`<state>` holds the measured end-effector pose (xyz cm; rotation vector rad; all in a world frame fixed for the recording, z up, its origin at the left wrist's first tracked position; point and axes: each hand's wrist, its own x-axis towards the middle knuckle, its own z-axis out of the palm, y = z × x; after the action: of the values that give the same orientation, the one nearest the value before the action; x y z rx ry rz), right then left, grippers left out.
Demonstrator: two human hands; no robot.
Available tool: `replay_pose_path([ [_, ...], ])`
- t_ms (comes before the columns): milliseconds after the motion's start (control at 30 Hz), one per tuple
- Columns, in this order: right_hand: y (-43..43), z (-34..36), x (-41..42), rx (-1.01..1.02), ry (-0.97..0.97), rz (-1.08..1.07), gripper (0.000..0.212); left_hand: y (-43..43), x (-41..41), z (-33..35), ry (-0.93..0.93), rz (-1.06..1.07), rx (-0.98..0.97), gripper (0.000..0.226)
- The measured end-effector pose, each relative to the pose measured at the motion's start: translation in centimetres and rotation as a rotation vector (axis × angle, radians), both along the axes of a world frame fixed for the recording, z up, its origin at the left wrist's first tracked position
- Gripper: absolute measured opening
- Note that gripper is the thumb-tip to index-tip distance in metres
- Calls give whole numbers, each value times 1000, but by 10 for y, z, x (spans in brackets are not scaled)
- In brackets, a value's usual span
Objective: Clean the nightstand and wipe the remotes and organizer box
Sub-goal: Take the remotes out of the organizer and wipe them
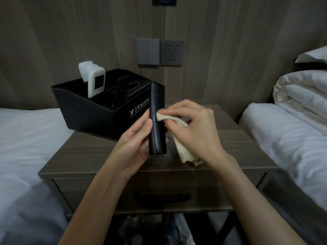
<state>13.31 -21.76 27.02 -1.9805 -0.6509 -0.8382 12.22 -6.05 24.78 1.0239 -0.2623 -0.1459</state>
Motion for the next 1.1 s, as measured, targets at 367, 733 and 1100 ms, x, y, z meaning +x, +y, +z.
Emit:
replay_pose_path([
  [367,6,-9,-7,-221,120,223,21,16,6,-3,46,152,-61,37],
  [733,-6,-1,-5,-104,149,161,23,14,1,-1,2,53,22,59],
  [1100,-29,15,10,118,-6,-170,17,-7,-7,-12,-109,-147,259,69],
])
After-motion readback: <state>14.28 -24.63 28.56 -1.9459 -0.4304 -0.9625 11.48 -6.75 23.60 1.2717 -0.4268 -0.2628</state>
